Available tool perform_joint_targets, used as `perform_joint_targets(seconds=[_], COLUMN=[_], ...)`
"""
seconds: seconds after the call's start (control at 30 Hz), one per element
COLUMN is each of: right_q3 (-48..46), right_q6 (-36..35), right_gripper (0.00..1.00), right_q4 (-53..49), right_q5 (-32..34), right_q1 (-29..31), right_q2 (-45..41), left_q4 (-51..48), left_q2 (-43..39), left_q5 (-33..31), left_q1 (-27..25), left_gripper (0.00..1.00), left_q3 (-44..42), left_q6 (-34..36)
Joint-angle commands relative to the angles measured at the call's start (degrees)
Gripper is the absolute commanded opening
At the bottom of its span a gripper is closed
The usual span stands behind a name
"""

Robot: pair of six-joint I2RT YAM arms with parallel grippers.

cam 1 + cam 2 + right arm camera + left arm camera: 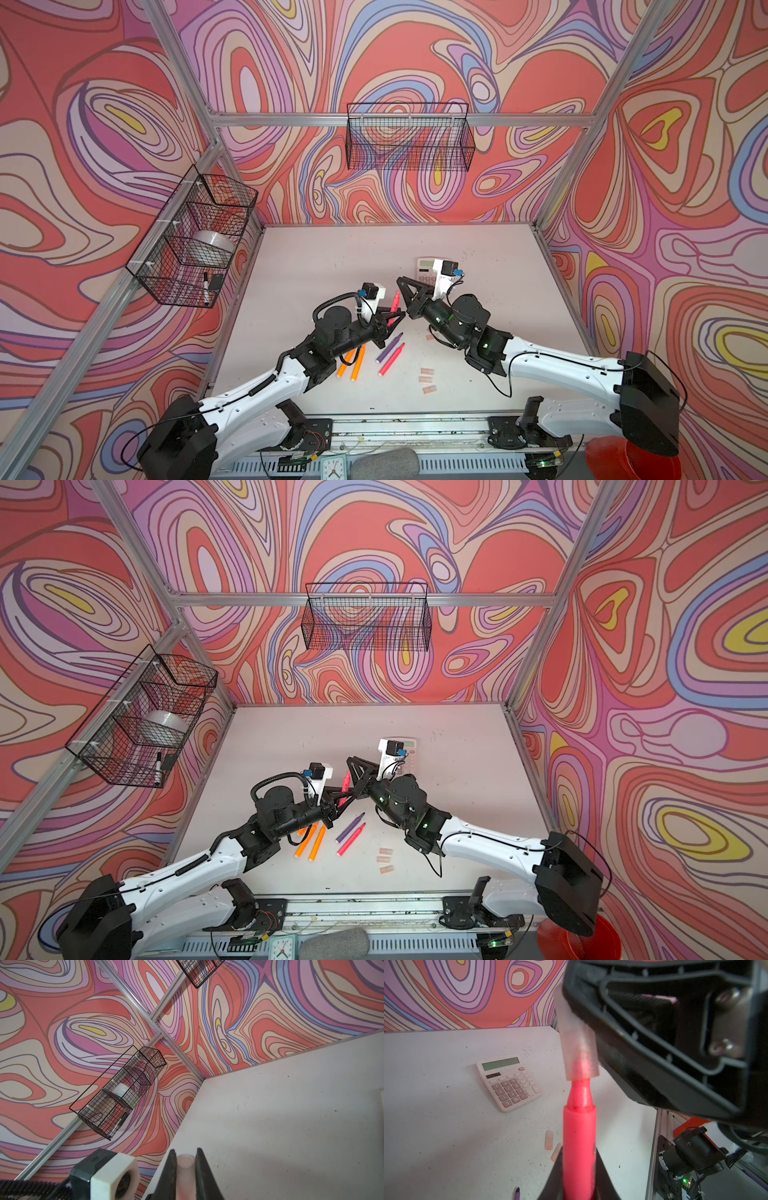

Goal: Insert the pens into the pen caps
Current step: 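Lift the cap with the right gripper and bring it over the upright pink pen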

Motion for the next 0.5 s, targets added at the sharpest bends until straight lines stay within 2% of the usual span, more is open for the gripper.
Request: perform_joint_targets(seconds=[0.0,0.1,0.17,0.47], right_q3=[-1.9,-2.3,-2.7,-5.8], right_q6=[-2.0,-2.5,-3.0,-3.3], right_gripper=[0.0,0.02,0.08,0.26], right_q4=[0.2,1.4,2.4,2.9], right_q5=[-2.0,-4.0,-4.7,-2.7], right_q1=[0.5,0.7,1.0,1.1], right_q2=[-0.5,-0.4,-0.3,-1.6], left_q4=[6.6,6.8,6.5,5.7], left_q2=[-0.4,-0.3,-0.5,-2.7], left_q5=[1.3,1.6,1.1,0.0], left_q1=[0.3,0.3,0.3,0.4], left_gripper=[0.0,0.0,0.0,0.0], left_q3=[-0.4,-0.3,-0.2,-0.9], left_q6=[-1.4,-1.5,-1.3,-0.7])
